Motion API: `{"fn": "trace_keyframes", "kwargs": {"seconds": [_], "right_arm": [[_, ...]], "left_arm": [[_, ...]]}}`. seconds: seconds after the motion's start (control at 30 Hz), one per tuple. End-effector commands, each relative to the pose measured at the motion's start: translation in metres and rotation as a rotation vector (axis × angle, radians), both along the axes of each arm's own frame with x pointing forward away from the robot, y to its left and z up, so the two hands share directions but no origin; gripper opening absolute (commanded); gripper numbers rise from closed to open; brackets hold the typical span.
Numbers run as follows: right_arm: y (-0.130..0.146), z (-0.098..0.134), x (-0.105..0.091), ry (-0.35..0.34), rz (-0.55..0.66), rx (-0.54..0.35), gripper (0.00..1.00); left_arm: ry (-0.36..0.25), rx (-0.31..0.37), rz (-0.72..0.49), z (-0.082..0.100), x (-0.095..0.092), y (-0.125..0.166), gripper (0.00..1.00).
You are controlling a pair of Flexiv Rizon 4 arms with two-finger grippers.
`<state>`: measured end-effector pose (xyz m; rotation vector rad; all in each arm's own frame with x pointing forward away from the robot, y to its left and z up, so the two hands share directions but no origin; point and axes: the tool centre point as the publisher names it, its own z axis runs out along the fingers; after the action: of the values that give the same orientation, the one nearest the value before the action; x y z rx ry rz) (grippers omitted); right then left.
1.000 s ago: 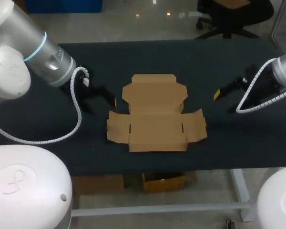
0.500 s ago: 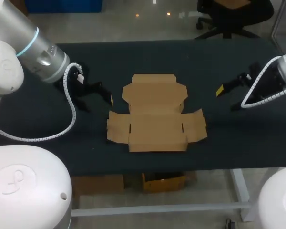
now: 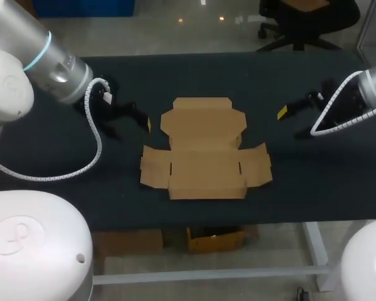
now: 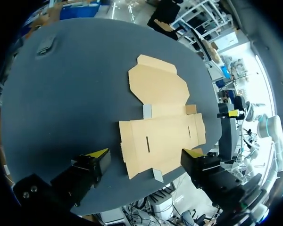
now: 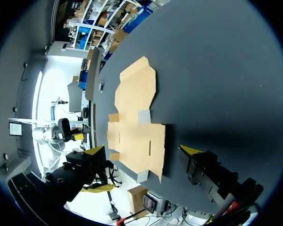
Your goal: Assemble the packaging by folding the flat box into shape, placing the metal phone stand inside, and closing the box properly
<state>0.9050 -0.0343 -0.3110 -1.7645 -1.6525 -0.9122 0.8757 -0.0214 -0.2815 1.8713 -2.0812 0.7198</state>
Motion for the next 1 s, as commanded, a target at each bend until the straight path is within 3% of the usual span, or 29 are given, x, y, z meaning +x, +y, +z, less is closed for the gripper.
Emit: {"fn": "trace_keyframes", "kwargs": {"seconds": [0.03,0.47,0.8,0.9,0.93,1.0], "right_arm": [[0.009,-0.007,0.023,0.015,0.016,-0.013,1.00],[0.028,-0.027,0.052,-0.024,0.021,0.000,1.00],[0.041,-0.052,0.061,0.013,-0.025,0.047,1.00],[0.042,-0.053,0.062,0.012,-0.033,0.053,0.65],[0.043,-0.053,0.063,0.007,-0.035,0.056,0.62],[0.045,-0.052,0.064,-0.007,-0.034,0.059,0.65]], "left_arm": [[-0.002,0.006,-0.014,-0.002,0.010,0.000,1.00],[-0.003,-0.036,-0.075,-0.004,0.054,0.003,1.00],[-0.012,-0.054,-0.067,-0.002,0.079,0.000,1.00],[-0.017,-0.058,-0.069,-0.001,0.081,-0.001,1.00],[-0.019,-0.059,-0.069,0.000,0.083,0.000,1.00],[-0.023,-0.060,-0.070,0.001,0.085,0.000,1.00]]}}
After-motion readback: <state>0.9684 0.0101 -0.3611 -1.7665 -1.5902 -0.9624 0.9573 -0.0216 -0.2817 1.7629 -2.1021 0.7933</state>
